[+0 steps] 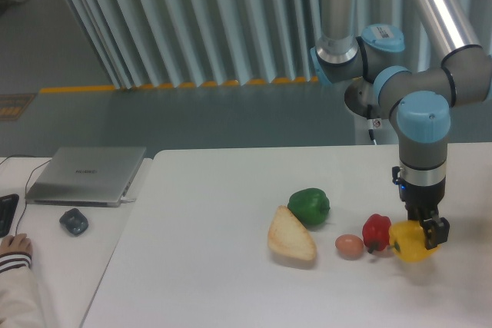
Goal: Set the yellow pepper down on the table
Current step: 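Open the gripper, release the yellow pepper and lift away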
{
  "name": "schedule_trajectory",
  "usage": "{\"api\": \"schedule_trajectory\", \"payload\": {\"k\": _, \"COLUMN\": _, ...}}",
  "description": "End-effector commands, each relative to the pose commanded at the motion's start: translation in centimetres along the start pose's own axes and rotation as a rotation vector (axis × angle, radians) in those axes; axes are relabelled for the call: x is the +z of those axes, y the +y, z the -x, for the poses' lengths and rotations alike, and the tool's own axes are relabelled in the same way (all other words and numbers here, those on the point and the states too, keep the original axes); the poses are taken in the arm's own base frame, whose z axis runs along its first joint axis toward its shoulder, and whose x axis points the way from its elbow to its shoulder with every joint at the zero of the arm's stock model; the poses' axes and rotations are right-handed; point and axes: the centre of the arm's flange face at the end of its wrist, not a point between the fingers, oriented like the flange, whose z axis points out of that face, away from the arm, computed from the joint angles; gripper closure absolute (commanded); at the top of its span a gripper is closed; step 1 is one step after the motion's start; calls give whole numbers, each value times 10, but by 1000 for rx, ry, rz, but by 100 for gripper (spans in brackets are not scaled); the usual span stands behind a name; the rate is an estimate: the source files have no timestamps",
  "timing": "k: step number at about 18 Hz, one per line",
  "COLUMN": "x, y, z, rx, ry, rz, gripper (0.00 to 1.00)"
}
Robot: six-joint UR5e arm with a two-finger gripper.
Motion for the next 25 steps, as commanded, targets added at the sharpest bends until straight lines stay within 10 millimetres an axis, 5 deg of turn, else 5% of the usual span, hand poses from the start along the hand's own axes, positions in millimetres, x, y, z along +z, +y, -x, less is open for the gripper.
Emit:
{"api": "schedule_trajectory", "payload": {"k": 3, "x": 0, "y": 4, "z": 1, "rx": 0, "ry": 0, "rz": 0, "gripper": 27}}
{"api": "schedule_trajectory", "payload": {"k": 6, "x": -1, "y": 3, "z": 0, "rx": 0, "ry": 2, "rz": 0, "gripper": 1}}
{"api": "schedule_trajectory", "payload": {"k": 7, "x": -2, "y": 4, "z": 1, "rx": 0, "ry": -1, "rz": 0, "gripper": 0}}
{"api": "schedule_trajectory", "payload": {"k": 16, "x": -47, "y": 21, "z": 17, "rx": 64, "ry": -60, "rz": 27, "gripper": 0}}
{"api": "schedule_trajectory", "payload": {"k": 25, "x": -110, "y": 19, "z": -26, "rx": 143, "ry": 45, "rz": 19, "gripper": 0}}
